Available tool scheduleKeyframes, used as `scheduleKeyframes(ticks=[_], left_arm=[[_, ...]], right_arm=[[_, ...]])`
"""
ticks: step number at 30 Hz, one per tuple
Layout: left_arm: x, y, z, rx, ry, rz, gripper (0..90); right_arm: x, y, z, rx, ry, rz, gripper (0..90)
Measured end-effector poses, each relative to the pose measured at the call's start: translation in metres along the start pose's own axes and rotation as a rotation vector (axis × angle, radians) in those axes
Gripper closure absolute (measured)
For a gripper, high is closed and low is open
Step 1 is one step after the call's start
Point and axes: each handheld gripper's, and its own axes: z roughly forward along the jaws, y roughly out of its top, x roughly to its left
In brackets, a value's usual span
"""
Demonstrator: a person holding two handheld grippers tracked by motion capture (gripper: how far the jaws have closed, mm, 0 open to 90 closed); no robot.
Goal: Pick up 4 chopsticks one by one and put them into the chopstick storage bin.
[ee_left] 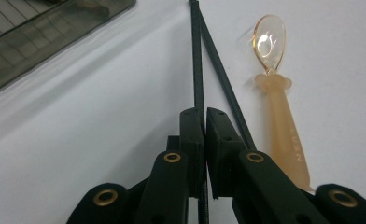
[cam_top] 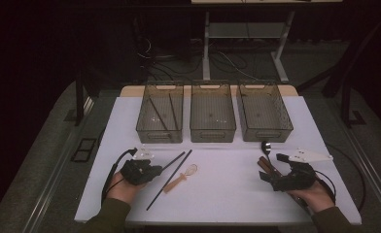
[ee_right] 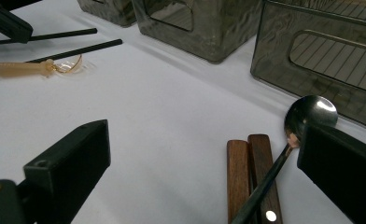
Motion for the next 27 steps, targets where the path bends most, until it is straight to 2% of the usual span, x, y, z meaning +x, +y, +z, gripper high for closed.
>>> scheduleKeyframes(ticks=[2, 5, 9, 15, 16, 27], left_arm=[[-0.001, 0.001, -0.002, -0.007, 0.002, -0.013, 85.8], [0.001, 0.003, -0.006, -0.013, -0.005, -0.007, 85.8], [0.001, 0.008, -0.01, -0.034, -0.004, -0.019, 85.8], [0.001, 0.014, -0.015, -0.048, -0.027, -0.026, 85.8], [0.002, 0.015, -0.015, -0.047, -0.029, -0.015, 85.8], [0.004, 0.03, -0.017, -0.063, -0.029, -0.009, 85.8]], right_arm=[[0.0, 0.0, 0.0, 0.001, 0.0, 0.0, 2.5], [0.001, 0.0, 0.001, 0.005, 0.001, 0.001, 2.5], [0.0, 0.0, 0.001, 0.005, 0.0, 0.0, 2.5], [0.0, 0.0, 0.001, 0.001, 0.002, 0.002, 2.5], [0.0, 0.0, 0.0, 0.001, 0.004, 0.002, 2.5], [0.001, 0.0, 0.001, -0.003, 0.004, 0.007, 2.5]])
